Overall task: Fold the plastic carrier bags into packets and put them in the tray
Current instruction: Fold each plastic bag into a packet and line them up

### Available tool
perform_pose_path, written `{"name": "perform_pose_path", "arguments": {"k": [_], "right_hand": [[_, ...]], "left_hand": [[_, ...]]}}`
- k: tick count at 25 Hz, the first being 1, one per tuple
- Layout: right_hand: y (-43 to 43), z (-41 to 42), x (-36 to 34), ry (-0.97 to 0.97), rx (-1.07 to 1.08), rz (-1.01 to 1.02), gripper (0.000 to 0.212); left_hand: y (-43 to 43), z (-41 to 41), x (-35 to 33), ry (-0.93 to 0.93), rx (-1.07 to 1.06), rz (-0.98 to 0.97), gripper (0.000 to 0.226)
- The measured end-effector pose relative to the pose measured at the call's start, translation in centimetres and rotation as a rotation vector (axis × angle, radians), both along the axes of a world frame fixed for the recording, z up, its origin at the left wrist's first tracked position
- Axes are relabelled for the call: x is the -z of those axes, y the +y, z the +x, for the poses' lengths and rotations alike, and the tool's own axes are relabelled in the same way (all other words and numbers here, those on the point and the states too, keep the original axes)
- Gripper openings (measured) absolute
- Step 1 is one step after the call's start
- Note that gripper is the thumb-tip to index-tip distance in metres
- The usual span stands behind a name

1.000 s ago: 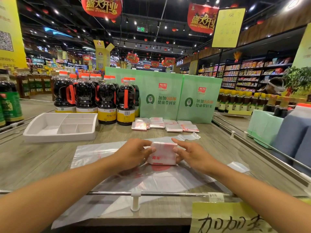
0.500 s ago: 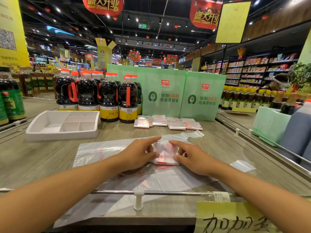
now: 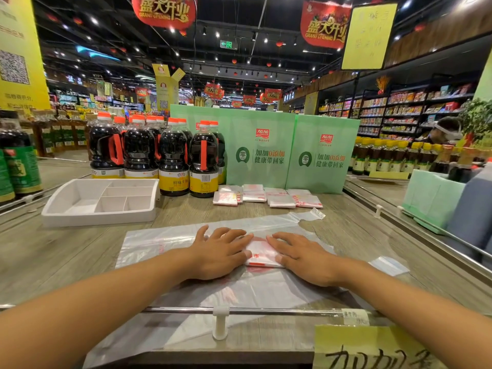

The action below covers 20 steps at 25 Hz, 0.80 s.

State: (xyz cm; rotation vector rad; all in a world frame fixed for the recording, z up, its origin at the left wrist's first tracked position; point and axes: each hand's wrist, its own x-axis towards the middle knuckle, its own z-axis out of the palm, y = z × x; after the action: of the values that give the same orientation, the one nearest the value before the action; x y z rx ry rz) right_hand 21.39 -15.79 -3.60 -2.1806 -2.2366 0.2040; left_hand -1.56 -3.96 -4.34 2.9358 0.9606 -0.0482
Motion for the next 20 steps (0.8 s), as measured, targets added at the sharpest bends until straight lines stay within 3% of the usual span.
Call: {"name": "perform_pose_path", "arguments": {"k": [13,20], "right_hand": [[0.4,0.7,-0.7,-0.068,0.072,-0.214,0.065],[0.1,0.6,-0.2,-0.109,0.126,-0.160,0.066]], "left_hand": [[1.6,0.4,-2.3,0.265,-0.016,-0.140,0.074],[1.0,0.1,-1.3,0.181,-0.058,-0.106,0.077]]}}
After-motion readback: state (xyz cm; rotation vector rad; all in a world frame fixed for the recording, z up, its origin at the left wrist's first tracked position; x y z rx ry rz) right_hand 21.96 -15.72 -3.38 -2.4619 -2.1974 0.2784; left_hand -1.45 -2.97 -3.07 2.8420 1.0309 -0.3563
